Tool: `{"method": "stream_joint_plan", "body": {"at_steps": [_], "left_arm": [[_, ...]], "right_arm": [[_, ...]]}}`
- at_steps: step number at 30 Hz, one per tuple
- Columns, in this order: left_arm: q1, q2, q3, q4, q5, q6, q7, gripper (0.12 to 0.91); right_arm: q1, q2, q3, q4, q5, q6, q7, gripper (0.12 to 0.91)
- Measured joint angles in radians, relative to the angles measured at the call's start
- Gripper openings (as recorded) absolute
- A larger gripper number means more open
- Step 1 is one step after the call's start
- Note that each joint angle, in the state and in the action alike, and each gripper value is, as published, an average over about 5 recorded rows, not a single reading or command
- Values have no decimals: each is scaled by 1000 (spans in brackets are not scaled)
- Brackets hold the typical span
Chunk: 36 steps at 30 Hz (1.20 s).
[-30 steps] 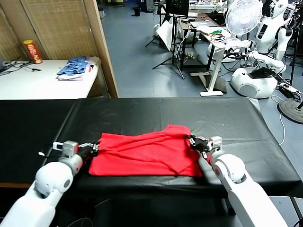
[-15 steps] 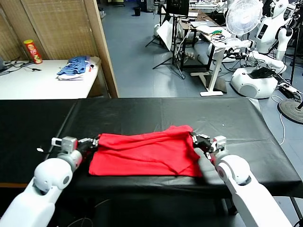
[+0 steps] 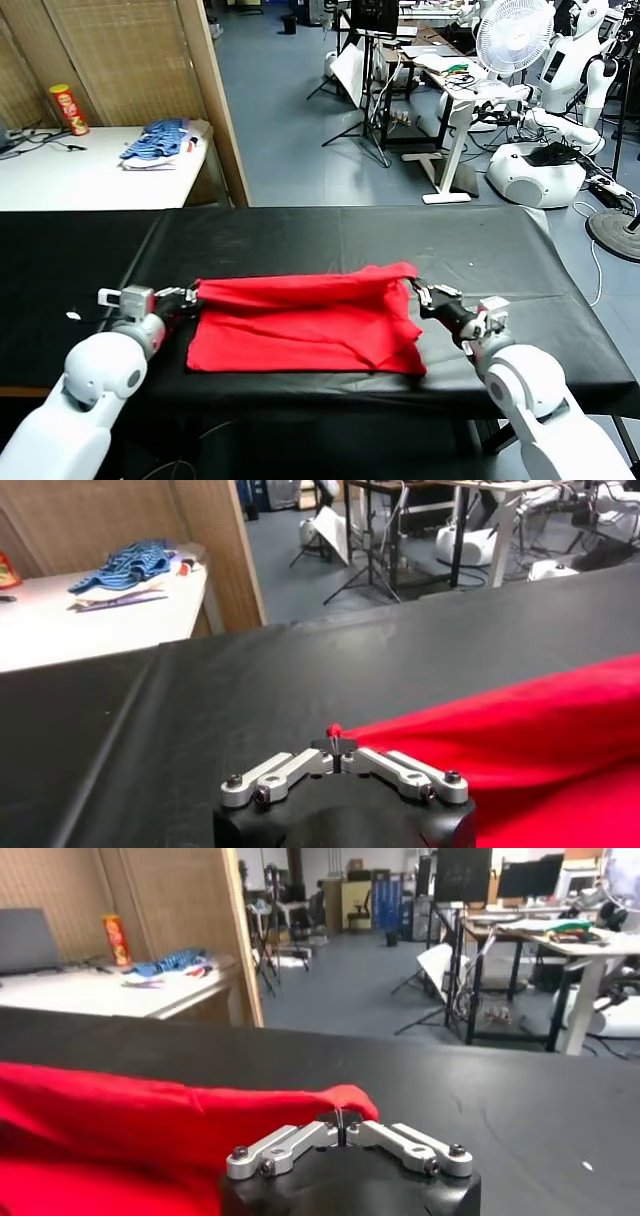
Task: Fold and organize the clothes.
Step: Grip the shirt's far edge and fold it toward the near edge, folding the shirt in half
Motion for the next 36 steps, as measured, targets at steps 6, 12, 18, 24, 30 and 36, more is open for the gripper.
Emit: {"method": "stream_joint_plan", "body": {"at_steps": [6, 12, 18, 24, 30, 36], "left_arm": [[34, 9, -22, -18, 7, 0, 17, 126], [89, 9, -37, -52, 60, 7, 41, 126], [158, 0, -48, -72, 114, 6, 60, 126], [194, -22, -44, -55, 154, -10, 69, 126], [205, -36, -41, -47, 166, -3, 63, 126], [222, -25, -58, -69, 147, 7, 59, 314]], "right_arm": [[-85, -6, 20, 47, 9, -57, 10, 122], [-131, -9, 17, 85, 19, -83, 28, 122], [-135, 3, -3, 78, -1, -84, 38, 122], [-131, 12, -21, 69, -31, -83, 15, 123], [-154, -10, -4, 93, -20, -81, -10, 271], [-151, -27, 45, 120, 60, -58, 4, 606]]}}
